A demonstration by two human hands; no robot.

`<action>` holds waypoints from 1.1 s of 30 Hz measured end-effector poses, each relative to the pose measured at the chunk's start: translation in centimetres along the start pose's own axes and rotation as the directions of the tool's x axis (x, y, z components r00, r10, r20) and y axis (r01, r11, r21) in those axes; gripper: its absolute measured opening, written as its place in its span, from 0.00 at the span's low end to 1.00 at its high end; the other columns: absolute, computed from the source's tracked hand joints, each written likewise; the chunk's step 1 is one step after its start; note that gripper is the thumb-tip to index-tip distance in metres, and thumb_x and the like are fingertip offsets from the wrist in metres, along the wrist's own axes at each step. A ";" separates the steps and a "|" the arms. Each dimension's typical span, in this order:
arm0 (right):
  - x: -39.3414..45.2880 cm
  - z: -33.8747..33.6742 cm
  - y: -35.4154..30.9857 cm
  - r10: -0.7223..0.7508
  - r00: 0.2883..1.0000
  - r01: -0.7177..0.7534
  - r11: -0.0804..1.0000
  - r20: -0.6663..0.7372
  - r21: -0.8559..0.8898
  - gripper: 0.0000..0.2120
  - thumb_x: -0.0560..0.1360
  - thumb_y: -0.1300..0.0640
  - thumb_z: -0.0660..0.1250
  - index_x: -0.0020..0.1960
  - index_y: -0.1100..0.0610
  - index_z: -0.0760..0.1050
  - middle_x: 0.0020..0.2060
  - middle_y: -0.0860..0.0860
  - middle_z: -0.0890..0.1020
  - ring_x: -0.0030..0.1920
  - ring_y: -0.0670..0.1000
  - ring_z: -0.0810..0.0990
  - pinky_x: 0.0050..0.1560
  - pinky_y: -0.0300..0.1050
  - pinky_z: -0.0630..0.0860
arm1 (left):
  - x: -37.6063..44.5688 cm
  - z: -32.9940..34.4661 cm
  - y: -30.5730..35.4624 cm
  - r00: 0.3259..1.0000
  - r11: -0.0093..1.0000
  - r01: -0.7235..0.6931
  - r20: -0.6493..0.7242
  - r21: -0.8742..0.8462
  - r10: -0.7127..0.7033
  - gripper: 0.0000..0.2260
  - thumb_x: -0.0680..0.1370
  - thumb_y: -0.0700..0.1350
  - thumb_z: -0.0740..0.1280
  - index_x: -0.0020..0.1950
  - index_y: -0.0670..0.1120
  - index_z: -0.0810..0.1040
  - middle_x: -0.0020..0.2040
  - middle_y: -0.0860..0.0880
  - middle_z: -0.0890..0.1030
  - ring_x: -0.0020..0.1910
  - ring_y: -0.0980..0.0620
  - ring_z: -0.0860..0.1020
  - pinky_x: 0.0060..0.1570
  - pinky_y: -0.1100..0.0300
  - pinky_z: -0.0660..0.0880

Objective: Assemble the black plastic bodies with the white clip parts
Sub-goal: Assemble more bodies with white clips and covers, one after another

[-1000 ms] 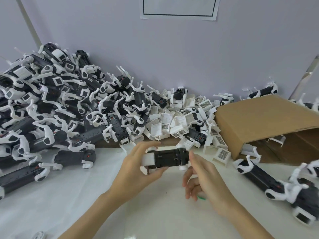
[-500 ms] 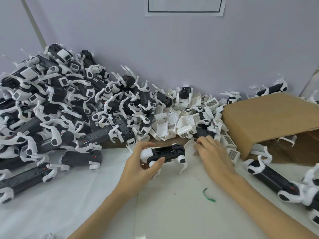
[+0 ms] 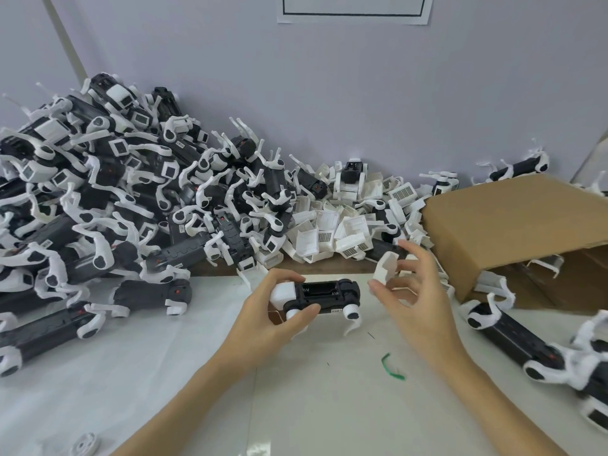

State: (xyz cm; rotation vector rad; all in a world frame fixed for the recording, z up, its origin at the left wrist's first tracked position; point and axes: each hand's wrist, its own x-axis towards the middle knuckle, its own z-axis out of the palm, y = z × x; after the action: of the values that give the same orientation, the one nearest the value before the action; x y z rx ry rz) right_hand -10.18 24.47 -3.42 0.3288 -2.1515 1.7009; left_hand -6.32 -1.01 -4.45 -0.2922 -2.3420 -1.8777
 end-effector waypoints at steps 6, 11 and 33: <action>-0.8 0.7 -2.1 0.059 0.998 -0.052 0.953 -0.012 0.298 0.19 0.72 0.56 0.81 0.60 0.50 0.77 0.55 0.47 0.86 0.57 0.47 0.85 0.55 0.35 0.79 | -0.2 -0.1 0.1 0.999 0.998 -0.003 0.047 0.055 0.000 0.23 0.73 0.56 0.80 0.63 0.62 0.74 0.35 0.53 0.81 0.31 0.52 0.75 0.34 0.60 0.74; -2.0 2.0 -3.3 0.080 0.938 -0.118 0.989 0.337 0.093 0.19 0.72 0.57 0.81 0.57 0.48 0.75 0.54 0.43 0.87 0.59 0.42 0.81 0.37 0.51 0.85 | 0.0 -0.2 0.3 0.994 0.998 -0.027 0.109 0.048 0.022 0.30 0.70 0.53 0.83 0.67 0.56 0.75 0.48 0.46 0.83 0.36 0.38 0.75 0.35 0.44 0.78; -1.3 -0.2 -3.4 0.019 0.853 0.086 0.980 0.521 -0.177 0.11 0.81 0.41 0.66 0.62 0.41 0.78 0.55 0.43 0.83 0.58 0.43 0.80 0.59 0.35 0.74 | -0.5 0.6 0.0 0.896 0.783 -0.441 0.165 0.439 0.413 0.27 0.77 0.50 0.79 0.71 0.59 0.71 0.73 0.61 0.73 0.61 0.52 0.81 0.49 0.51 0.82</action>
State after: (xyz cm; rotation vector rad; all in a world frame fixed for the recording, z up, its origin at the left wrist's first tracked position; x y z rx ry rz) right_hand -7.64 23.76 -0.94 0.8521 -2.6476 1.4794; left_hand -5.78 -0.49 -4.67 -0.7551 -2.4050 -1.0719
